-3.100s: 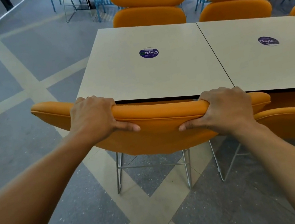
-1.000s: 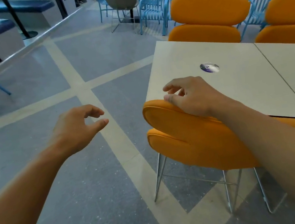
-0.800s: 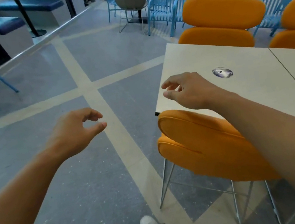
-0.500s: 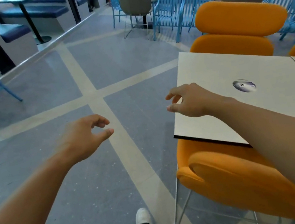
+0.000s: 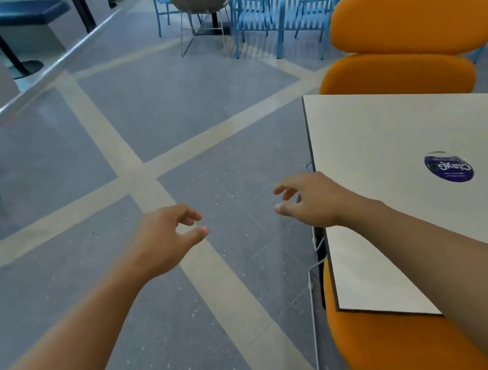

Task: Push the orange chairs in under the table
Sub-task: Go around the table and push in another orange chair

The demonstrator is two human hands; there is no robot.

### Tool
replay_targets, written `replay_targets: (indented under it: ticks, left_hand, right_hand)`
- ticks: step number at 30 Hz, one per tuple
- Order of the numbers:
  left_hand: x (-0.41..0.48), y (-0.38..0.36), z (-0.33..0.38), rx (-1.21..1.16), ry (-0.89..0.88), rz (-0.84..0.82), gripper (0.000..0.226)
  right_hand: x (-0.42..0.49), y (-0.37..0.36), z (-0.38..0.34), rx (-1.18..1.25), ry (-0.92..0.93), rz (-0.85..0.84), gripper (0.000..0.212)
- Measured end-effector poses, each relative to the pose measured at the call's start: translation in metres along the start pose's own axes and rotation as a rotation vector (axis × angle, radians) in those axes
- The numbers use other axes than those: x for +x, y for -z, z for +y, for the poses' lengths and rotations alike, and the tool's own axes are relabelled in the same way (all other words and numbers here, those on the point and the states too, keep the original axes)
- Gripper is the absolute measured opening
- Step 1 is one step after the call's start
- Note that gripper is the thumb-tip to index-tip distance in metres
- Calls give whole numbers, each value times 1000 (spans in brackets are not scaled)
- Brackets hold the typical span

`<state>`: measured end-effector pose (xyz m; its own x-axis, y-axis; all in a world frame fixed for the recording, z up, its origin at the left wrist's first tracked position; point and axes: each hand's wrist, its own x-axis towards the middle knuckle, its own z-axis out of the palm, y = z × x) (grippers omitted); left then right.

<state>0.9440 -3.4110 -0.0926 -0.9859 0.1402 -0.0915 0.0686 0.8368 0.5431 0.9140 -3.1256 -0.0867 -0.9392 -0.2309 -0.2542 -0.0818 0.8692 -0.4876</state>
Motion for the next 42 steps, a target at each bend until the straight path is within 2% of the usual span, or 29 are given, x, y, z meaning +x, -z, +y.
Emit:
replay_targets:
  ticks: [4, 17, 24, 35, 42]
  left_hand:
    - [60, 7, -15, -8, -42, -43, 30]
    - [335, 68, -100, -18, -196, -232, 28]
    - [449, 93, -108, -9, -304, -297, 32]
    - [667, 73, -77, 19, -445, -342, 29]
    - [817, 59, -24, 12, -439, -359, 29]
  right_hand:
    - [46, -1, -1, 39, -20, 30, 43]
    - [274, 13, -43, 153, -268, 151, 41]
    - [363, 39, -46, 229, -359, 189, 42]
    - [521, 100, 25, 279, -469, 282, 41]
    - [641, 171, 90, 295, -485, 297, 40]
